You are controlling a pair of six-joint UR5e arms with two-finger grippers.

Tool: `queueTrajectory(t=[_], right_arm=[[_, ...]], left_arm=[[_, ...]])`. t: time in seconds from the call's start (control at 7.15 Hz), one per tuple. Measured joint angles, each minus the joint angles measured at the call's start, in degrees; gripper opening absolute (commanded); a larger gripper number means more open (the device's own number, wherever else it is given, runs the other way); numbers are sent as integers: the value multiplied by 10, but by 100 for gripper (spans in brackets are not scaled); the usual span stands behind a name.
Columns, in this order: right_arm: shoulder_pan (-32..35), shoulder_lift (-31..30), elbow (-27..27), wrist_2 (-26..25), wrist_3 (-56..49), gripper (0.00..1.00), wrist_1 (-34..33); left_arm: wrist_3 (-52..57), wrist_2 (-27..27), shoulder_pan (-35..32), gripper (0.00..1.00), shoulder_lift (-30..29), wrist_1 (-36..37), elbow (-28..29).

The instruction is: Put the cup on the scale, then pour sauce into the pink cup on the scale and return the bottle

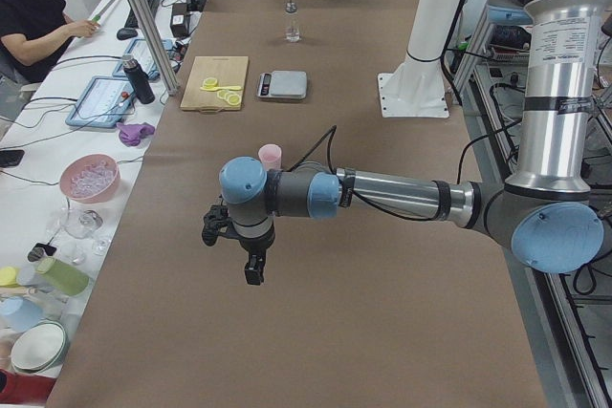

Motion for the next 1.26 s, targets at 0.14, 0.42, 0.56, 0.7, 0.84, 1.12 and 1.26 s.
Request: queueTrajectory(t=[0.14,0.42,0.56,0.7,0.84,1.12,1.26], right_arm=[[-1,4,1,1,0,100,0],[-12,30,-3,-3,0,100,-7],[-15,34,-6,-3,1,100,-7],[-16,32,-9,-2,2,100,-5],[-16,30,-11,-2,1,100,-4],[-17,28,-8,-3,0,100,1],[-17,27,-7,-3,-1,100,2]], left_arm=[[2,0,0,98,1,-9,0],[-7,0,1,98,-10,-41,3],[-9,0,1,98,-15,-51,3],[-10,0,1,98,-17,-57,4],[-10,2,1,98,-18,-61,6],[-6,4,2,98,-11,-67,9],[-3,2,2,98,-4,-72,7]])
